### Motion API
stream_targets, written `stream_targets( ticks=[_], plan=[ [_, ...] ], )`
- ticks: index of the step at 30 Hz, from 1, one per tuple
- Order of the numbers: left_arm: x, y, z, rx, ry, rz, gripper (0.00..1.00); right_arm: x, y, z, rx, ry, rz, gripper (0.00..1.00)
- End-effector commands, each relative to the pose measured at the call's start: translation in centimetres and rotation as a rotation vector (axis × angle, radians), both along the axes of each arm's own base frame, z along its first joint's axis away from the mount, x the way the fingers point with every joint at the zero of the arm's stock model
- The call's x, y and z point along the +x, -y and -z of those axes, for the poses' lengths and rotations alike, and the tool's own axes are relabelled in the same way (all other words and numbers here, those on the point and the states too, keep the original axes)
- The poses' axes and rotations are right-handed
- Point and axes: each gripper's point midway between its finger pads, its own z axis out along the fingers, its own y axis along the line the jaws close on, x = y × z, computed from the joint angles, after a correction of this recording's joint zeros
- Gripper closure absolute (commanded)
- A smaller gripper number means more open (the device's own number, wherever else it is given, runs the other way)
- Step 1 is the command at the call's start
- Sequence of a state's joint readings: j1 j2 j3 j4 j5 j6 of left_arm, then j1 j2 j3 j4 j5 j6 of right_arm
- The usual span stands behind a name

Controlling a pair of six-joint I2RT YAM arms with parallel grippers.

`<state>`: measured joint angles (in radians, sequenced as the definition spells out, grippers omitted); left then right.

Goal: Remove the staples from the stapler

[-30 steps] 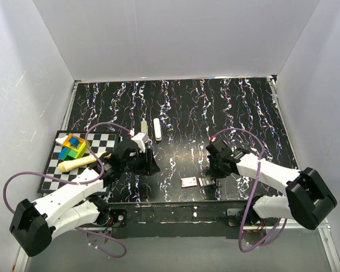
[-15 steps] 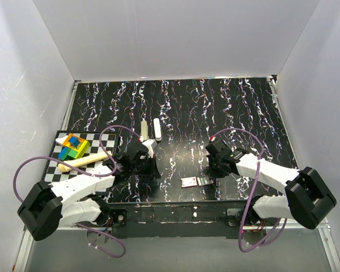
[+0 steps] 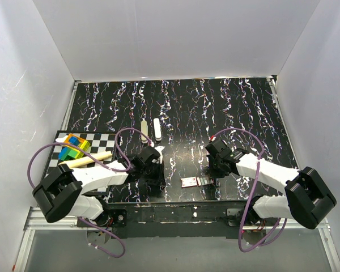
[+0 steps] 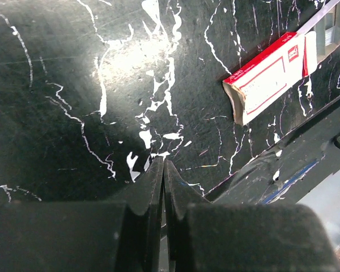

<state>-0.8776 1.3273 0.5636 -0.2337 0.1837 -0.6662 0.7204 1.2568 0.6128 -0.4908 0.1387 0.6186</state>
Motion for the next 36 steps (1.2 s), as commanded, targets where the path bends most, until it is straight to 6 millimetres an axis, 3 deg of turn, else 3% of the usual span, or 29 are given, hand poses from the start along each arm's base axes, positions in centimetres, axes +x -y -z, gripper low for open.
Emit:
stream_targets(
  ticks=[1,36],
  plan=[
    [1.1,1.9,-1.6,-0.048,0.044,0.003,1.00,-0.1,-0.3,0.4,0.003,-0.014,0.010,0.99],
    [0.7,4.9,0.3,-0.034,-0.018,0.051,1.00,0.4,-1.7,0.9,0.035,-0.024,-0.005,0.99]
  ],
)
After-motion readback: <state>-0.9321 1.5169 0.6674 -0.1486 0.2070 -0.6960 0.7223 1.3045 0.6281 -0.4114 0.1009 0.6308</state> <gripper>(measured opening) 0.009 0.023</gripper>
